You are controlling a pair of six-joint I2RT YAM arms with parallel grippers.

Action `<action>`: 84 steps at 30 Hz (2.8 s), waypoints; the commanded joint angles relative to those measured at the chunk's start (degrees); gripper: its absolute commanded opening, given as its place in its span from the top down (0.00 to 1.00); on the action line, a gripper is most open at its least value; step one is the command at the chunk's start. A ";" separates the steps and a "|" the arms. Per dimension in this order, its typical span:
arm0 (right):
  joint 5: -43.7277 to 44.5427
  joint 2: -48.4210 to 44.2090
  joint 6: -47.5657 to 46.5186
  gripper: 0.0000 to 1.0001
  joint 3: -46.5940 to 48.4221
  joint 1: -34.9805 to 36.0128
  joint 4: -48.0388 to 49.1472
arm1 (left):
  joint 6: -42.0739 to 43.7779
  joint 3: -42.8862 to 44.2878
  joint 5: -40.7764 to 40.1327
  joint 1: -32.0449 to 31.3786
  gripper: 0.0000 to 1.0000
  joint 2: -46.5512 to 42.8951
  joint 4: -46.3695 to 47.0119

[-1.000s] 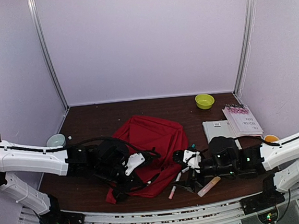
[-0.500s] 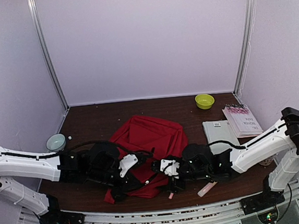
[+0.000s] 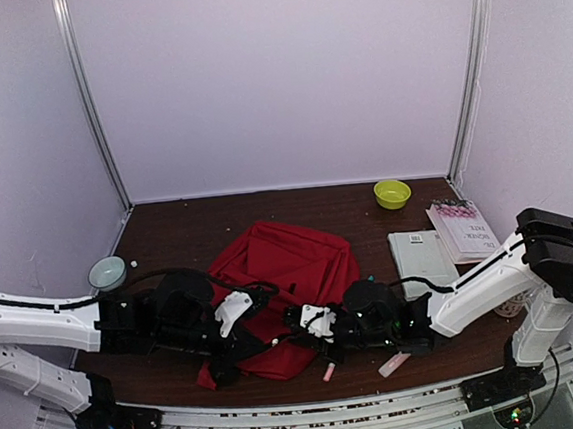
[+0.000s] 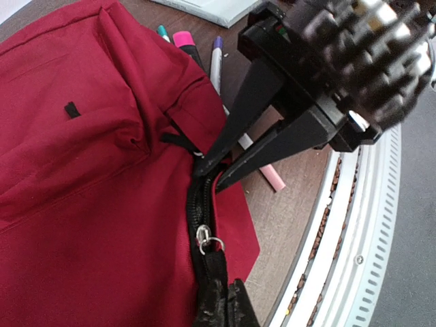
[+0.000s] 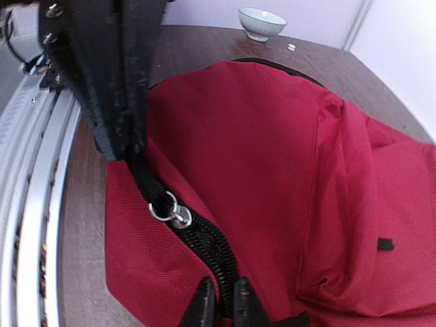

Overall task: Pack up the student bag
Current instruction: Hold the largest pocket of the student bag, then unzip the largest pocket of the student bag, then hold the largest pocket of the student bag, then unzip the largest pocket of the student bag.

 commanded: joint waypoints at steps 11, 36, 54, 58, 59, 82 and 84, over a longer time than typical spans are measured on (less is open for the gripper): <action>3.57 -2.93 0.14 1.00 -4.29 -0.78 4.28 | -4.67 -2.95 -6.63 0.12 1.00 -7.50 -3.92; -1.67 -12.55 6.66 0.33 -3.05 -1.96 -5.79 | -7.32 1.82 -6.57 -0.10 1.00 -6.78 -6.64; -11.73 -14.98 -4.08 0.20 -0.39 0.48 -10.75 | -4.64 9.27 -3.96 -0.23 1.00 -0.04 -5.99; -13.61 -11.34 -4.27 0.21 2.32 0.53 -9.84 | -4.55 9.76 -3.87 -0.23 1.00 -0.13 -6.35; -13.35 -10.37 -4.05 0.21 2.60 0.49 -8.39 | -4.52 9.77 -3.72 -0.23 1.00 -0.13 -6.35; -5.88 0.19 -0.64 1.00 1.34 2.68 5.81 | -6.33 9.41 -5.94 -0.23 1.00 -2.94 -9.15; -5.58 -0.52 -0.71 1.00 1.05 2.62 5.36 | -6.95 9.59 -7.70 -0.23 1.00 -3.12 -11.33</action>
